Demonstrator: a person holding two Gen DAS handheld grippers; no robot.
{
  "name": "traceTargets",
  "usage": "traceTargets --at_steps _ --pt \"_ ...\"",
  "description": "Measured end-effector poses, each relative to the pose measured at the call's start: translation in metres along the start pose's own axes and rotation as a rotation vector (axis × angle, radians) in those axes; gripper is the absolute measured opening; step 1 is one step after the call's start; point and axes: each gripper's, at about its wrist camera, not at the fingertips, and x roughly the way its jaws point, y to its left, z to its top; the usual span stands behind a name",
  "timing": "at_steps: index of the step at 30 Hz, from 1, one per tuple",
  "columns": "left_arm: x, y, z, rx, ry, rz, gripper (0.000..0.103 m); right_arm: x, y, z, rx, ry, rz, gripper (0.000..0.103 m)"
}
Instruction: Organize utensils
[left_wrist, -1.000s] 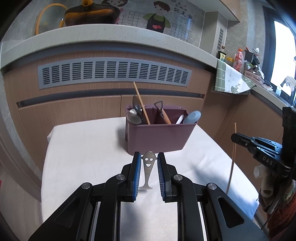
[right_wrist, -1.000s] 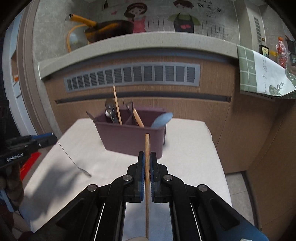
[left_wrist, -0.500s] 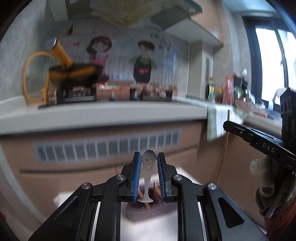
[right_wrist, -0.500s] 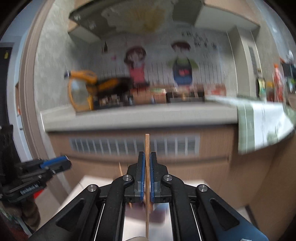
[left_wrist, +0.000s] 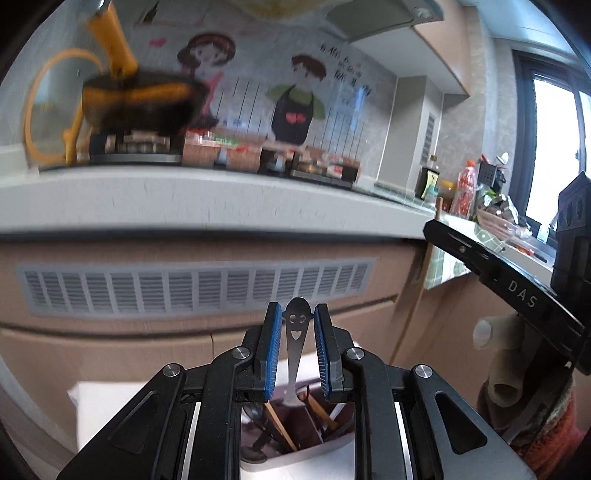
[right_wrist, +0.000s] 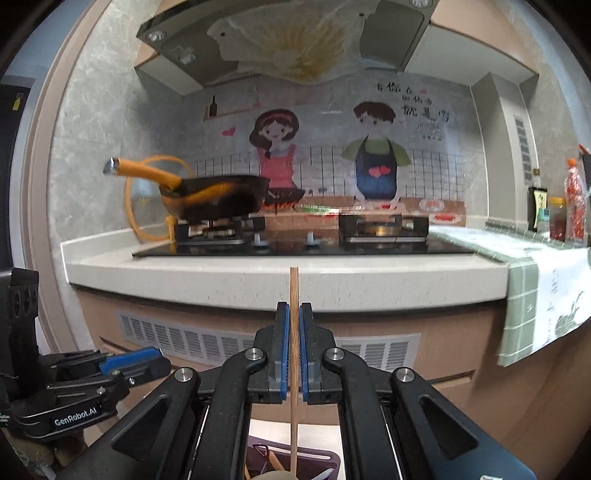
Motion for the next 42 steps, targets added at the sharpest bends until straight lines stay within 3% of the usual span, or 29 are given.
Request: traceTargets --at_steps 7,12,14,16,18,20,24,28,36,40,42 --pt "0.041 0.013 -0.044 -0.063 0.106 -0.023 0.019 0.028 -0.003 -0.053 0.011 0.030 -0.010 0.004" --pt "0.055 0.012 -0.073 -0.090 0.155 -0.032 0.021 0.049 -0.009 -0.098 0.043 0.136 0.005 0.005" --pt "0.056 0.014 -0.080 -0.109 0.163 -0.036 0.027 0.055 -0.013 -0.112 0.066 0.170 0.008 0.005" --pt "0.054 0.014 -0.084 -0.117 0.166 -0.029 0.050 0.062 -0.016 -0.124 0.079 0.227 0.026 0.006" --pt "0.047 0.012 -0.086 -0.109 0.150 -0.018 0.058 0.064 -0.018 -0.133 0.085 0.270 0.023 0.006" --pt "0.034 0.008 -0.088 -0.098 0.122 0.000 0.062 0.061 -0.020 -0.137 0.095 0.297 0.019 0.014" --pt "-0.006 0.002 -0.097 -0.088 0.043 0.072 0.075 0.035 -0.024 -0.139 0.126 0.284 0.032 0.025" --pt "-0.049 -0.016 -0.119 -0.016 -0.035 0.198 0.077 -0.008 -0.015 -0.145 0.103 0.265 0.060 0.029" --pt "-0.124 -0.047 -0.176 0.047 -0.029 0.374 0.077 -0.110 0.030 -0.171 0.041 0.253 0.087 0.032" --pt "-0.148 -0.065 -0.197 0.051 -0.011 0.377 0.077 -0.146 0.041 -0.191 0.078 0.265 0.111 0.035" --pt "-0.156 -0.070 -0.205 0.058 0.000 0.391 0.077 -0.164 0.044 -0.201 0.080 0.271 0.073 0.035"
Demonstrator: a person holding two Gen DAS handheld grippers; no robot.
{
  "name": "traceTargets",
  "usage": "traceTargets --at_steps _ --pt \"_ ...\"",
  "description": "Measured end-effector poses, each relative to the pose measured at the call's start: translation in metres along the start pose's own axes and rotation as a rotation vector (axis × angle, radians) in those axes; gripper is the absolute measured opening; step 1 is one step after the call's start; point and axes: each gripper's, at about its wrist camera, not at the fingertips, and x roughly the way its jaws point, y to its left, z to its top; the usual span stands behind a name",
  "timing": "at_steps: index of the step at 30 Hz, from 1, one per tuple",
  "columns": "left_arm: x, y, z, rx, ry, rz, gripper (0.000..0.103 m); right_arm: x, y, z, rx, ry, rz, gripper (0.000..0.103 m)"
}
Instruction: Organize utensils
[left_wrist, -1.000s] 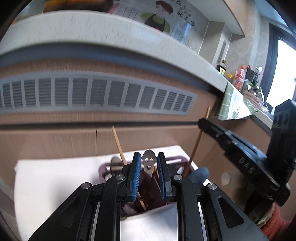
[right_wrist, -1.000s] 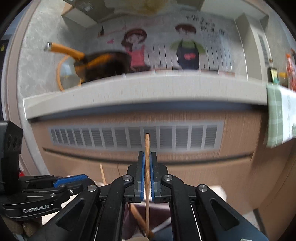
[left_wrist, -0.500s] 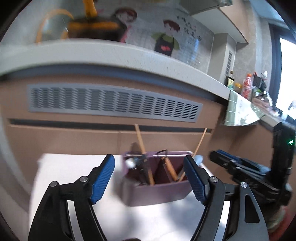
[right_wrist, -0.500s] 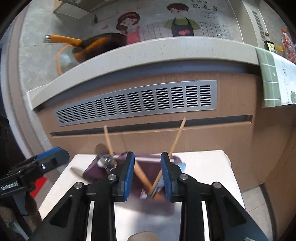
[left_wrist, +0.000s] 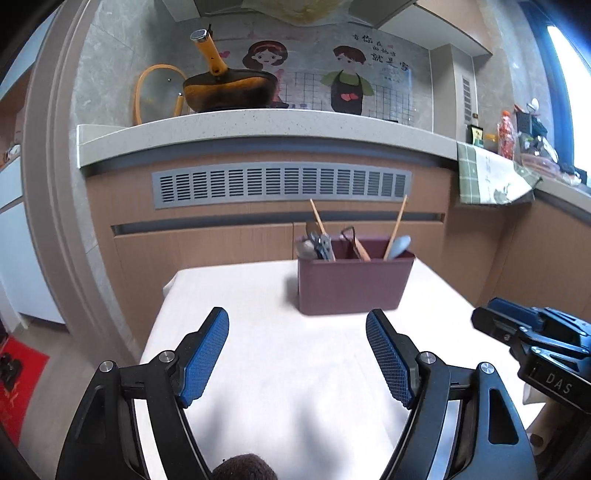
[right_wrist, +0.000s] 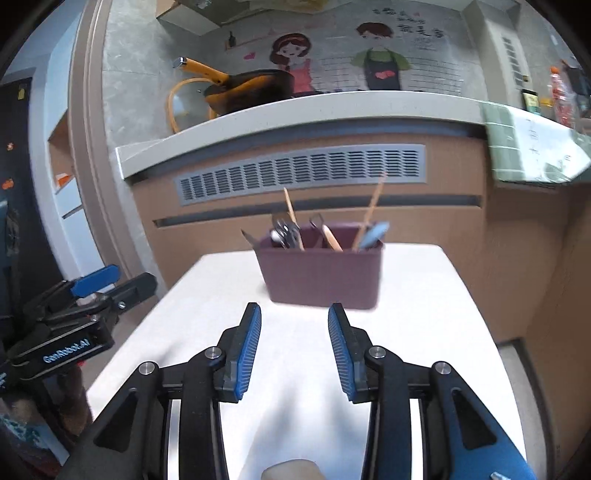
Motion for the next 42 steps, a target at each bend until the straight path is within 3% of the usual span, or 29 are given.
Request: traceTargets --at_steps 9,42 --pt "-0.023 -0.005 -0.023 -0.005 0.045 0.014 0.077 -0.029 0.012 -0.016 -0.045 -0.001 -0.070 0.037" --pt "-0.018 -0.005 -0.026 -0.019 0.092 -0.009 0.077 -0.032 0.008 -0.023 -0.025 0.009 -0.064 0.037"
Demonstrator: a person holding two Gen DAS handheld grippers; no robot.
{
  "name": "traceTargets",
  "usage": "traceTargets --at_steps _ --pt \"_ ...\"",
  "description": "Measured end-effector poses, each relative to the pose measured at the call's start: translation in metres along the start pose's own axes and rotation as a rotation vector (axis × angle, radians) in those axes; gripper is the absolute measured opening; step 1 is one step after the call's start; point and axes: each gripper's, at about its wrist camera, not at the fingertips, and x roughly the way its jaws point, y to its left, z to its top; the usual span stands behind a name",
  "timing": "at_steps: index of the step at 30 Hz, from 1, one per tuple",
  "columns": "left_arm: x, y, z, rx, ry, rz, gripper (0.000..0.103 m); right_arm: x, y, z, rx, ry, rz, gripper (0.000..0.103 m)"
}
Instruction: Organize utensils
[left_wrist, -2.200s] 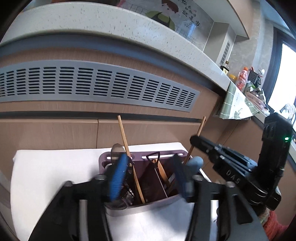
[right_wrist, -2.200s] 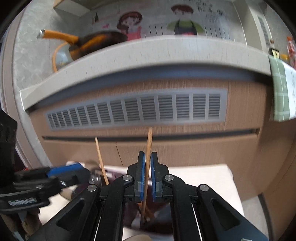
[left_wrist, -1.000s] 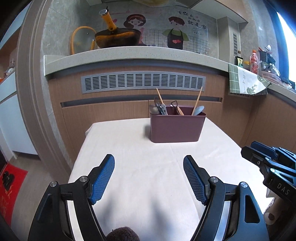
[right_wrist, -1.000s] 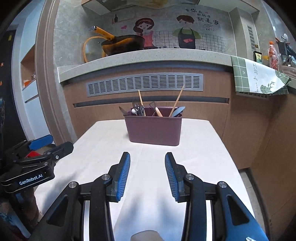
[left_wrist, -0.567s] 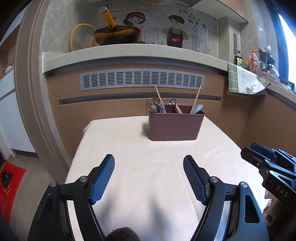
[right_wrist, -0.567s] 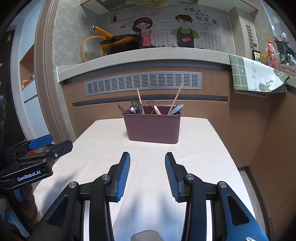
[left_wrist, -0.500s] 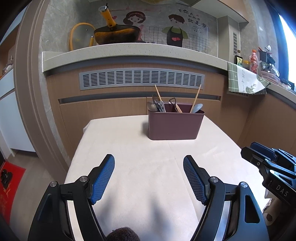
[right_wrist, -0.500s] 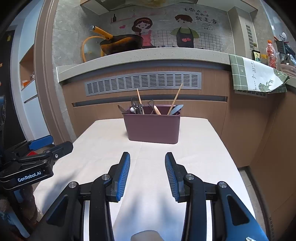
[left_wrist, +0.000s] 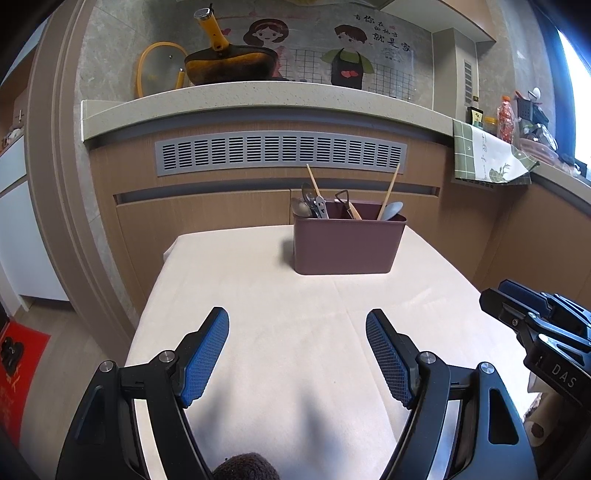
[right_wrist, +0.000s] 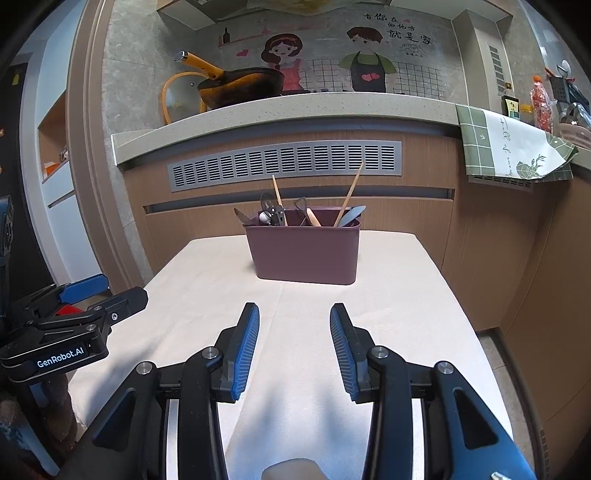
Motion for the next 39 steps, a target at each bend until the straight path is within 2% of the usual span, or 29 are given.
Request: traceTargets --at_steps 29,36,39 --pt "0.0001 -0.0023 -0.0008 0.018 0.004 0.002 0.077 -0.0041 -0.0004 0.0039 0.010 -0.013 -0.014 0.038" --pt "-0.0010 0.0014 -0.0017 0.004 -0.004 0.020 0.077 -0.0048 0.0012 0.0051 0.009 -0.018 -0.019 0.038" --pt "0.0017 0.0063 -0.0021 -0.018 0.005 0.003 0.077 -0.0046 0.0022 0.0052 0.007 -0.016 -0.021 0.038"
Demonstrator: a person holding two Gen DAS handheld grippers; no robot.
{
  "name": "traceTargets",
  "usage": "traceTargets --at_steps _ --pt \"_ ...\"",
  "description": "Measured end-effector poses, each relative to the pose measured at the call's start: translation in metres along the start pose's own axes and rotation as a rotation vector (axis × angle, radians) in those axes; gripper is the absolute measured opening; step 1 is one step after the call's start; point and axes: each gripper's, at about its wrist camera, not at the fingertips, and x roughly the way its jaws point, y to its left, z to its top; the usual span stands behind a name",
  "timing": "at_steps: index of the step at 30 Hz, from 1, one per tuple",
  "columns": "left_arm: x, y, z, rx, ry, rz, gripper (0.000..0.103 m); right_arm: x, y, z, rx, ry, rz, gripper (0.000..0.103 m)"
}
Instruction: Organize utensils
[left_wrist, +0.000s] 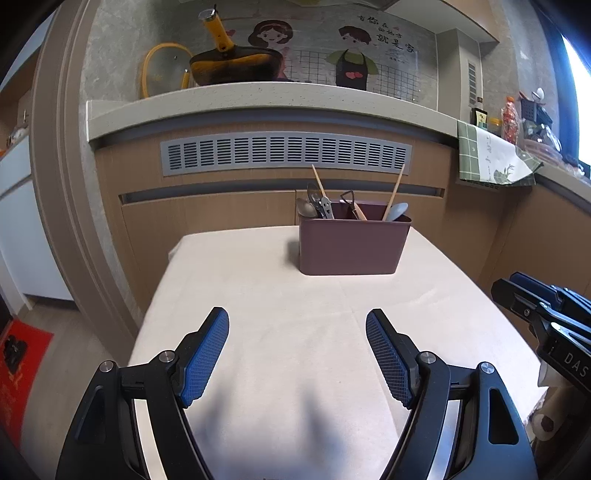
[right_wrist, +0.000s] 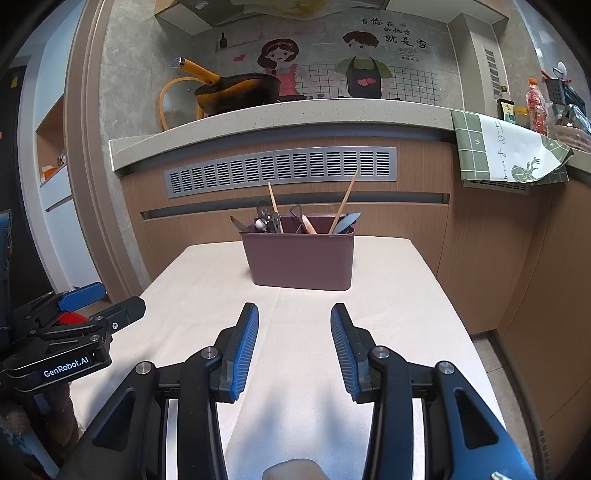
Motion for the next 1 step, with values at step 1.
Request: traceTargets --at_steps 1 --pt "0.0017 0.0023 0.0004 -0.011 0.008 -0.007 0.077 -0.0001 0.0004 0.0002 -0.001 0.000 -0.001 0.038"
